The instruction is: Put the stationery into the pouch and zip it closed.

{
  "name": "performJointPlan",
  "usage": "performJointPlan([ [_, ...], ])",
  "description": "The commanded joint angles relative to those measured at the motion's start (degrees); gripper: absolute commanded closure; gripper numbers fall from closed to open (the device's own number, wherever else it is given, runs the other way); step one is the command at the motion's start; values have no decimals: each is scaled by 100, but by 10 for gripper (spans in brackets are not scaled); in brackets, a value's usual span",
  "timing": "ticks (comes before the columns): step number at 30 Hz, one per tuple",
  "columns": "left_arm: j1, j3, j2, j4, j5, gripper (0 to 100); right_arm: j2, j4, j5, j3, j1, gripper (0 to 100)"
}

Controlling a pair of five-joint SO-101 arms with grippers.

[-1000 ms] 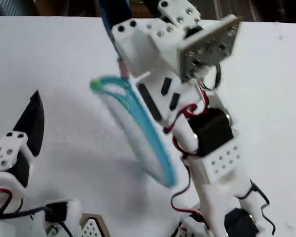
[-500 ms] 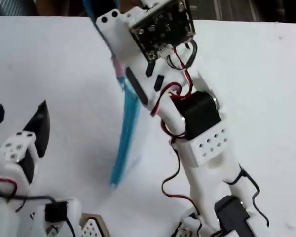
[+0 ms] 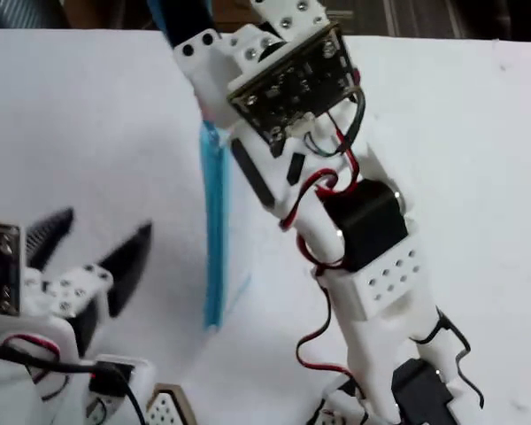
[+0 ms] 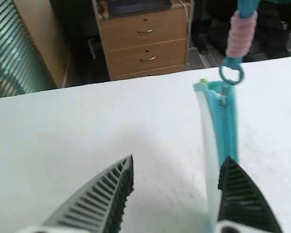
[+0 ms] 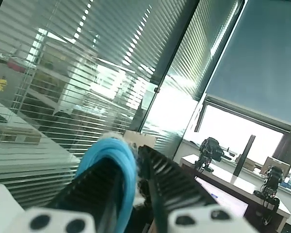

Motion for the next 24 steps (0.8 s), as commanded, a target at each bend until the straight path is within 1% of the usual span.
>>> performJointPlan([
  [1,541,580,-286,-229,369,708,-242,75,35,-176,-22,982],
  [5,884,1187,-92,-870,747,708,-242,75,44,-176,-22,982],
  [9,936,1538,391,-1521,993,699,-242,75,44,-176,-22,982],
  [12,945,1538,734,-1837,1160,698,-242,75,44,-176,-22,982],
  [17,1411,1547,1147,-2110,1415,698,-242,75,44,-176,-22,982],
  [20,1420,1538,1376,-2338,1345,705,-242,75,53,-176,-22,982],
  [24,1473,1547,1569,-2541,932,778,-242,75,53,-176,-22,982],
])
